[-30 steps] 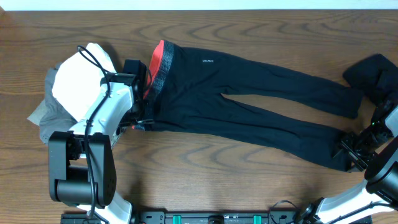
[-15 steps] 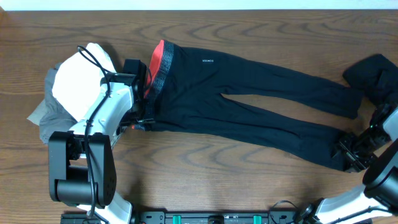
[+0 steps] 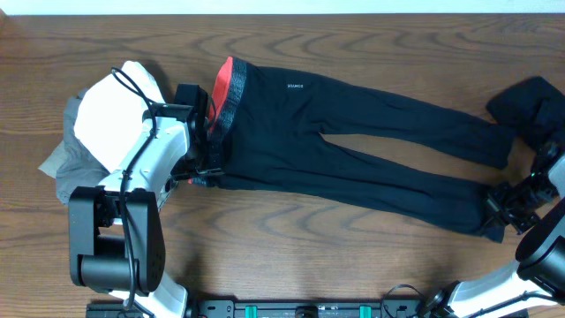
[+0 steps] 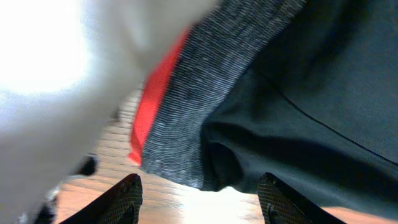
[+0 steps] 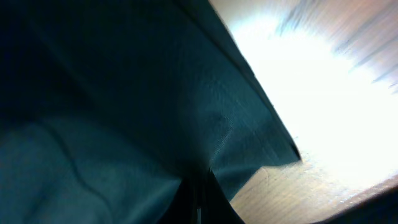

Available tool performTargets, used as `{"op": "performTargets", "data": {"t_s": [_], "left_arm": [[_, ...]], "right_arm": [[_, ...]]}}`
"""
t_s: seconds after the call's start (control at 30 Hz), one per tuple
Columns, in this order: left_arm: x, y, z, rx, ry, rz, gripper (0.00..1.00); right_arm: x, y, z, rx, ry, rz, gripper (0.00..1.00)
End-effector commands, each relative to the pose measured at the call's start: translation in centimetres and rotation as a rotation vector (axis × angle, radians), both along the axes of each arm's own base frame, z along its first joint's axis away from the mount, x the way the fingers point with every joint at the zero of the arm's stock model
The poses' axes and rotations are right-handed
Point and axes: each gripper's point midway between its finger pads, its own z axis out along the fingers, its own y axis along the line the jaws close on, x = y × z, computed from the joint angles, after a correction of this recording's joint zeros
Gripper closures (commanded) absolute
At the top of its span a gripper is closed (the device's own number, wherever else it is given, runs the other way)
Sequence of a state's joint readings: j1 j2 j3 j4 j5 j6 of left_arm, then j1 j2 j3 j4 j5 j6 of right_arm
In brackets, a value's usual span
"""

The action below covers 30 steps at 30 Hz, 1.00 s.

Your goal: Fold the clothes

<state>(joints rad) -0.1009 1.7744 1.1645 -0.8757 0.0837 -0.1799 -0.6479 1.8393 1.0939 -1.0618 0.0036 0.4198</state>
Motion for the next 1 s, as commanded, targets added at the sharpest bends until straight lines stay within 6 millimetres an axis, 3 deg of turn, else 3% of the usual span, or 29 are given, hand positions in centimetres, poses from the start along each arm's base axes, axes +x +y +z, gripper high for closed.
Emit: {"op": "performTargets", "data": {"t_s": [0.0, 0.17, 0.33, 0.5, 0.67, 0.83, 0.9, 0.97], "left_arm": [[0.1, -1.1, 0.6, -0.066, -0.007, -0.013, 0.38], [0.0, -2.1, 0.6, -0.067, -0.011, -0.069, 0.38], [-0.3, -3.5, 0.4, -0.064, -0.008, -0.130, 0.34], [-1.6, -3.9, -1.3, -0.059, 0.023, -0.148, 0.33], [-2.4, -3.6, -3.5, -0.053, 0.013, -0.142, 0.25], [-2.9, -3.5, -5.0, -0.055, 0.000, -0.142, 0.25], [-2.9, -3.5, -5.1, -0.056, -0.002, -0.142, 0.30], [-2.9, -3.5, -5.1, -0.056, -0.003, -0.142, 0.51]], "right_arm": [[1.8, -2.0, 2.3, -0.072, -0.079, 0.027, 0.99], [3.4, -3.4, 4.4, -0.131, -0.139, 0.035, 0.99], [3.3, -3.4, 4.5, -0.128, -0.136, 0.047, 0.99], [3.2, -3.3, 4.5, -0.125, -0.133, 0.047, 0.95], [3.1, -3.2, 4.5, -0.121, -0.130, 0.051, 0.80], [2.8, -2.9, 4.5, -0.108, -0.116, 0.055, 0.63], [2.6, -2.8, 4.5, -0.102, -0.108, 0.055, 0.60], [2.3, -2.6, 4.6, -0.093, -0.096, 0.055, 0.58]]}}
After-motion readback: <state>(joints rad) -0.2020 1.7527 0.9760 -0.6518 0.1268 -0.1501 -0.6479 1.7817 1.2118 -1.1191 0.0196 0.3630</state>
